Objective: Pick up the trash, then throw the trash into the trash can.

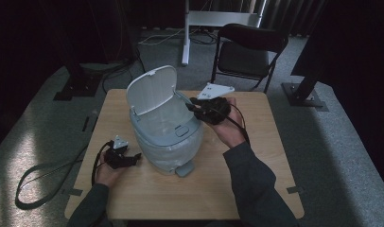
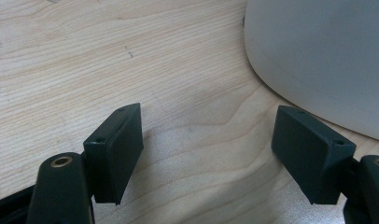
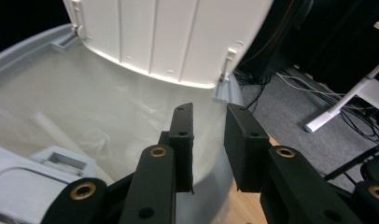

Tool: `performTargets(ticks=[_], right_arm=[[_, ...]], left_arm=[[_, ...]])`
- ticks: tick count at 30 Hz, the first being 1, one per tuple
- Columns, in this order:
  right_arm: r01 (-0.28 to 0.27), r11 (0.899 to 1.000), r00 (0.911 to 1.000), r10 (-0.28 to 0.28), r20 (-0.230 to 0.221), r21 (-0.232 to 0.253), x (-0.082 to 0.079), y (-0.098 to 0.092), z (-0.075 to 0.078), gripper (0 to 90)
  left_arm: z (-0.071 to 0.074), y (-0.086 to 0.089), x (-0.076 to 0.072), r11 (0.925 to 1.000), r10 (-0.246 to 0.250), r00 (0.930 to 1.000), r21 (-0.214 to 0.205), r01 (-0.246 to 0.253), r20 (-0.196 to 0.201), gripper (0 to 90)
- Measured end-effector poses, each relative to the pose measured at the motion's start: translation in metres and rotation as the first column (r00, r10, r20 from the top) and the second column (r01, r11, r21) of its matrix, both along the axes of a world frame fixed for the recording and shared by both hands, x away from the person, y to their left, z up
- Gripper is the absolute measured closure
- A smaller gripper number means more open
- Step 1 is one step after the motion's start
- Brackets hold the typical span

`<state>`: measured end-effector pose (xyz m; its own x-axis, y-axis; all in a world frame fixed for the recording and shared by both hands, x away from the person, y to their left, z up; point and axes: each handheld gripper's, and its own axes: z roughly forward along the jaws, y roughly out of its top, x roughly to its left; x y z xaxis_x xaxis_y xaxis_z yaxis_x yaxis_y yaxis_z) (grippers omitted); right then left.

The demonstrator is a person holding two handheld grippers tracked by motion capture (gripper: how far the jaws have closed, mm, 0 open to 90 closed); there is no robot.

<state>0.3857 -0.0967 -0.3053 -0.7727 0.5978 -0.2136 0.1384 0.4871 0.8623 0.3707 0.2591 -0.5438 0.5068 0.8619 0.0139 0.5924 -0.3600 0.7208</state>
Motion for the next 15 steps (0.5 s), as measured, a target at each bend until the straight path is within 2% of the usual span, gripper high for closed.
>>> performTargets(ticks=[15], right_arm=[[0.049, 0.999, 0.9985, -0.049, -0.025, 0.02, 0.002, -0.021, -0.01, 72.3]], left_arm=[[0.0, 0.0, 0.0, 1.0, 0.0, 1.0, 0.0, 0.0, 0.0, 25.2]])
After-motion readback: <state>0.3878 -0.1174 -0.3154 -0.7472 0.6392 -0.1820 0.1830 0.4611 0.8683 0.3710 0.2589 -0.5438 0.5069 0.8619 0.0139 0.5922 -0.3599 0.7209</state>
